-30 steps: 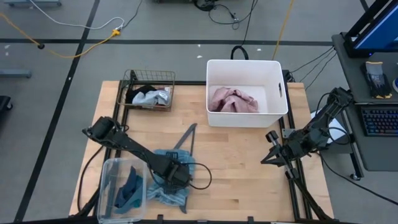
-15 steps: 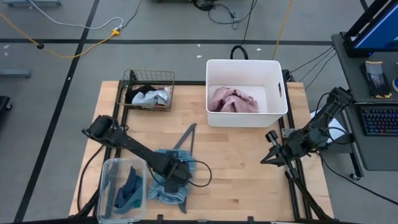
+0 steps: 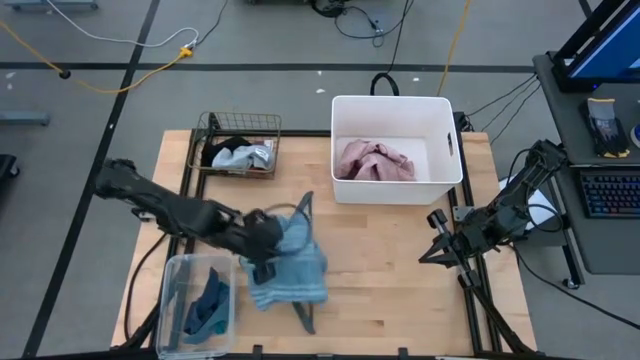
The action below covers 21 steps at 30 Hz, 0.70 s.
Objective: Pick & Place Cloths
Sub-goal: Put the blue polo shirt into the white bin
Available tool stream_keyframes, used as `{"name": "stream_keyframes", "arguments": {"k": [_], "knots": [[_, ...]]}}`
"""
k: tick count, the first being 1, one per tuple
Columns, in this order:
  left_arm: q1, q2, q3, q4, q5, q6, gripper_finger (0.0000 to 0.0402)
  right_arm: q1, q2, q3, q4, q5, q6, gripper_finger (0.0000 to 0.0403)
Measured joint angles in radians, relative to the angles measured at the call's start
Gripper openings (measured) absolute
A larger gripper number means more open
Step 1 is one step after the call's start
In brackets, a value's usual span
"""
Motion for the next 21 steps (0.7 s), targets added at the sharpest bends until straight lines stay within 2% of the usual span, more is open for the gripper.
{"name": "stream_keyframes", "arguments": {"k": [3, 6, 12, 16, 21], "knots": [[0.0, -0.089, 0.001, 0.042, -0.085, -0.02, 0.0029, 0.0, 0.0, 0.0, 0.001, 0.001, -0.019, 0.0004], [-0.008, -0.159, 0.001, 0.154, -0.191, 0.035, 0.0028, 0.0, 0.0, 0.0, 0.018, 0.018, -0.12, 0.0004], [-0.007, -0.214, 0.003, 0.493, -0.339, 0.331, 0.0028, 0.0, 0.02, 0.0, 0.192, 0.251, -0.283, 0.0004], [-0.008, -0.213, 0.003, 0.722, -0.338, 0.548, 0.0028, -0.001, 0.042, 0.0, 0.295, 0.341, -0.303, 0.0004], [-0.007, -0.21, 0.004, 0.908, -0.274, 0.748, 0.0028, -0.003, 0.053, 0.0, 0.336, 0.342, -0.312, 0.0004]]}}
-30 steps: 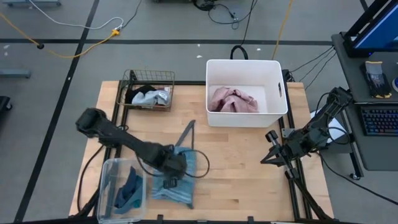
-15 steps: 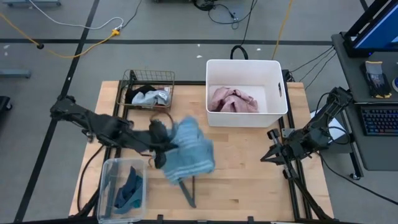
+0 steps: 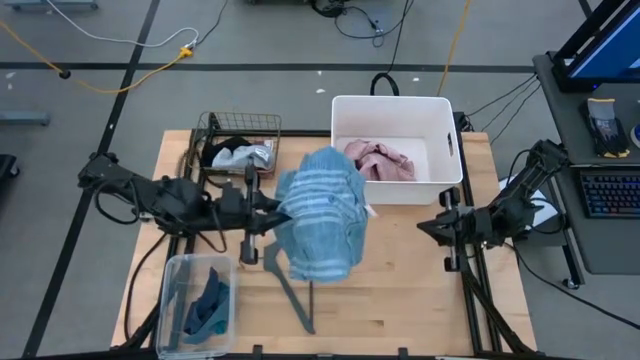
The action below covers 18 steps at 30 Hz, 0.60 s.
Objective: Pick & Place Cloths
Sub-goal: Put the blue polo shirt into the white bin
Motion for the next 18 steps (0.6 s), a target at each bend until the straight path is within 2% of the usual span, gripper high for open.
{"name": "stream_keyframes", "arguments": {"k": [3, 7, 13, 18], "knots": [[0.003, 0.0, 0.0, 0.08, 0.046, 0.089, 0.0028, 0.0, 0.008, 0.0, 0.051, -0.002, 0.004, 0.0004], [0.032, 0.0, 0.0, 0.155, 0.186, 0.12, 0.0028, -0.004, 0.03, 0.0, 0.175, -0.045, 0.007, 0.0004], [0.103, 0.033, 0.002, 0.229, 0.439, 0.046, 0.0028, -0.066, 0.074, 0.0, 0.325, -0.299, -0.127, 0.0004], [0.163, 0.09, 0.002, 0.264, 0.607, -0.086, 0.0028, -0.12, 0.116, 0.03, 0.329, -0.311, -0.226, 0.0004]]}}
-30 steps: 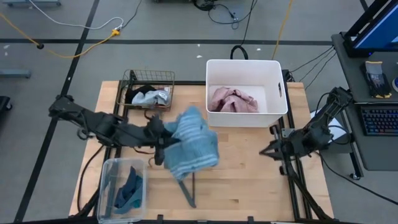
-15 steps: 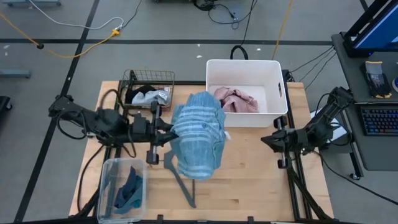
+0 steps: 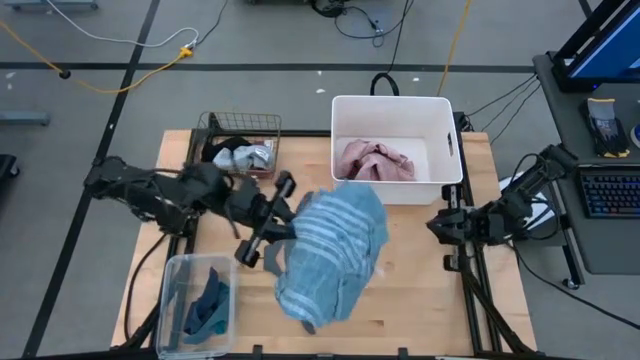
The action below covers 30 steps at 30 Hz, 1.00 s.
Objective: Pick & Place Cloths
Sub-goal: Put the blue polo shirt into the white bin
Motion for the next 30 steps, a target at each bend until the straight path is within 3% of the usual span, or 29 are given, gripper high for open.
{"name": "stream_keyframes", "arguments": {"k": [4, 11, 23, 30], "knots": [[0.043, 0.051, 0.0, 0.003, 0.088, -0.111, 0.0028, -0.028, 0.037, 0.081, -0.084, 0.043, -0.093, 0.0012], [0.079, 0.131, 0.0, 0.077, 0.223, -0.232, 0.0028, -0.03, 0.113, 0.291, -0.452, 0.205, -0.16, 0.0062], [0.092, 0.202, 0.0, 0.073, 0.264, -0.267, 0.0028, -0.004, 0.251, 0.557, -0.711, 0.216, -0.152, 0.0186], [0.122, 0.204, 0.0, 0.048, 0.275, -0.293, 0.0028, 0.005, 0.32, 0.645, -0.934, 0.238, -0.077, 0.0233]]}}
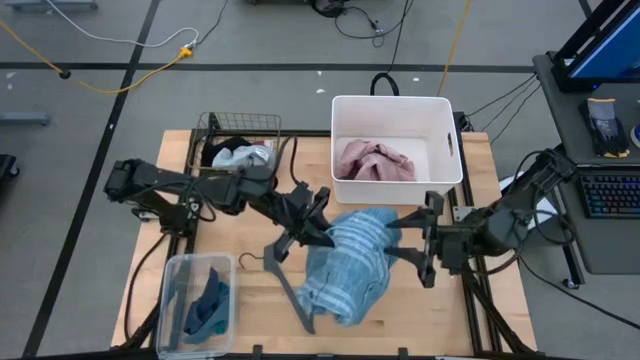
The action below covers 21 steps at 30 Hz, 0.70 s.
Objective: Pick & Place Cloths
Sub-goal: Put the blue polo shirt into the white bin
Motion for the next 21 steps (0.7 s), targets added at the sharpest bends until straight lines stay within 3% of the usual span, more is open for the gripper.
{"name": "stream_keyframes", "arguments": {"k": [14, 21], "knots": [[0.01, 0.0, -0.001, -0.156, 0.029, -0.078, 0.0028, -0.01, 0.002, 0.002, -0.084, -0.009, 0.087, 0.0244], [0.012, 0.0, -0.001, -0.163, 0.046, -0.097, 0.0028, -0.068, 0.008, 0.002, -0.154, -0.109, 0.173, 0.0245]]}}
